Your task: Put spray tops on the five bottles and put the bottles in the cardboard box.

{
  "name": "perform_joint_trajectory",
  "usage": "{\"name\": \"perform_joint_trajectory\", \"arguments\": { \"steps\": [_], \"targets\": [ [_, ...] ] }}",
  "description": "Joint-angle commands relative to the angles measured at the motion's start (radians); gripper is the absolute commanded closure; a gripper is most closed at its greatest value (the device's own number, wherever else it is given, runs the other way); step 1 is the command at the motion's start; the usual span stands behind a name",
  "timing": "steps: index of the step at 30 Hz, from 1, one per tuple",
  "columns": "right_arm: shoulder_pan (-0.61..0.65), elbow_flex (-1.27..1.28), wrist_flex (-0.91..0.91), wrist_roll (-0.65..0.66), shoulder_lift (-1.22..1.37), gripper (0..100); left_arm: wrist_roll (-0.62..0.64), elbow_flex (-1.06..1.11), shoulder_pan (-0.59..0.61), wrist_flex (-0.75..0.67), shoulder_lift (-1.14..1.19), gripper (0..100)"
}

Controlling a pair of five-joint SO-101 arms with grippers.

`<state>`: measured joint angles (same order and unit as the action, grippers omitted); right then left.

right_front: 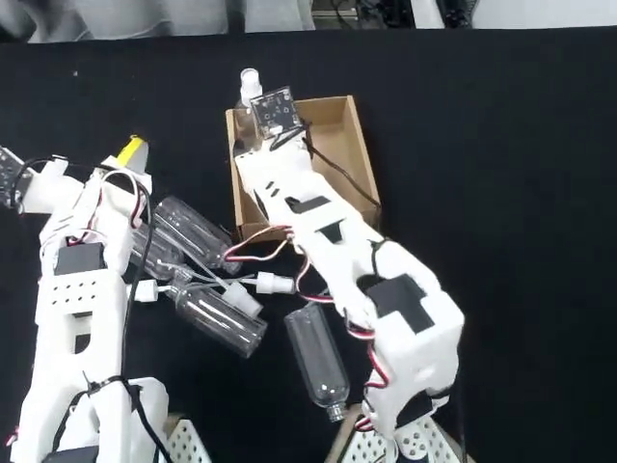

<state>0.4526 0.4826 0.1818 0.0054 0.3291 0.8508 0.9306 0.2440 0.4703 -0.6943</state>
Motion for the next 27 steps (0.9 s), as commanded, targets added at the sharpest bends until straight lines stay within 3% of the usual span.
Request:
{"name": "perform_joint_trajectory", "arguments": {
  "steps": [1,9,17,27],
  "targets": [
    [0.017,0.035,0.005,-0.006,-0.148,63.7,-0.008,-0.027,0.018,-0.021,-0.026,75],
    [-0.003,0.177,-0.015,-0.008,-0.357,63.8,-0.008,-0.025,0.021,-0.021,-0.028,75],
    [-0.003,0.183,-0.373,-0.008,-0.585,63.8,-0.008,-0.021,0.022,-0.021,-0.034,75],
    [0.018,0.183,-0.571,-0.009,-0.789,63.8,-0.008,-0.025,0.024,-0.021,-0.028,75]
  ]
}}
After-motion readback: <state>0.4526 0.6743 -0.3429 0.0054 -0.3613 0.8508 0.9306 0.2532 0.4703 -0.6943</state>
